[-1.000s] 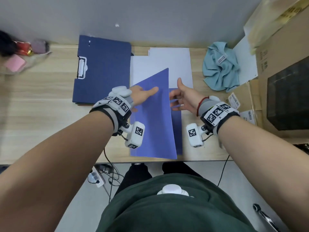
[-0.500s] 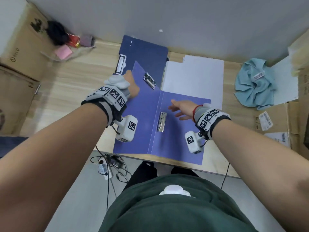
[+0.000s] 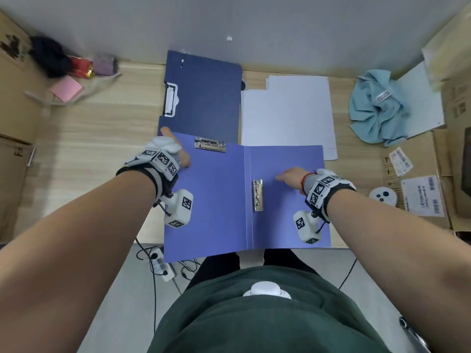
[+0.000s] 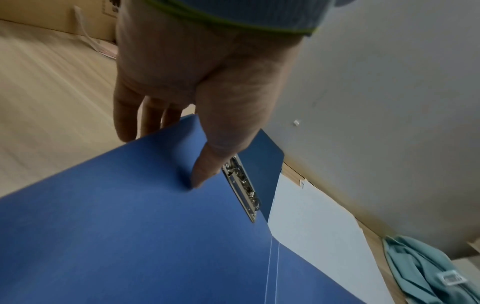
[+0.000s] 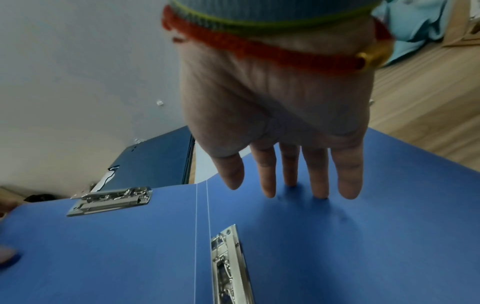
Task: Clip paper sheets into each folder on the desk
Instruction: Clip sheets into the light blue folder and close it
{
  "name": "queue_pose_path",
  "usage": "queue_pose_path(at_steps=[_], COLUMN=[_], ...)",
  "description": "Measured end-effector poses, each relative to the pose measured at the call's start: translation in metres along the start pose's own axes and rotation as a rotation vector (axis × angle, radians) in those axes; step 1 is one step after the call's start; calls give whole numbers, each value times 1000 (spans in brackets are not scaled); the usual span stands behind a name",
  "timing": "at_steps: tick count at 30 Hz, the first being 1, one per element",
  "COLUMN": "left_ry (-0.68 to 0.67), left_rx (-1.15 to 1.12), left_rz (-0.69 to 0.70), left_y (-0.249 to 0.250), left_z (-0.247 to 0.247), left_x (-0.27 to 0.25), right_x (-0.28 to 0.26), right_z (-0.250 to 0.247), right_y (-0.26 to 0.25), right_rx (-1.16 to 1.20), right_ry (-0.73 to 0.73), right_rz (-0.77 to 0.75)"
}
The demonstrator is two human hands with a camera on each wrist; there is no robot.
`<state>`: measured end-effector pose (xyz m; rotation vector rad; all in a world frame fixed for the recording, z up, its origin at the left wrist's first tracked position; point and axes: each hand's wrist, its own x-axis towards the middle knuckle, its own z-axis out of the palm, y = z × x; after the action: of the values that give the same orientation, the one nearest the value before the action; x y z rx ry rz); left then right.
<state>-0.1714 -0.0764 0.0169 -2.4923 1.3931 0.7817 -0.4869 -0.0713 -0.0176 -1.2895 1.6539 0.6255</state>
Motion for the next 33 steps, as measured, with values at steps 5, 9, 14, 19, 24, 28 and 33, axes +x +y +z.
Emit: queue_pose_path(at_steps=[5, 9, 14, 19, 24, 28, 33], left_ry=[233, 79, -98, -223, -306, -329, -296], left_rx=[70, 179, 175, 210, 267, 297, 310], left_rz=[57, 196, 380, 414, 414, 412, 483], left_y=[40, 76, 121, 155, 185, 192, 193], left_z=[-11, -17, 1, 34, 63, 79, 89], left_x=[3, 11, 9, 10, 35, 51, 63], right_x=[0, -3, 13, 46, 94, 125, 156], right_z=[-3, -20, -64, -114, -154, -176, -195], right_y=[2, 0, -4, -14, -33, -43, -50], right_rx=[135, 198, 229, 174, 9, -116, -234], right_ry=[52, 107, 250, 290, 312, 338, 328], right_rz=[47, 33, -40, -93, -140, -184, -157])
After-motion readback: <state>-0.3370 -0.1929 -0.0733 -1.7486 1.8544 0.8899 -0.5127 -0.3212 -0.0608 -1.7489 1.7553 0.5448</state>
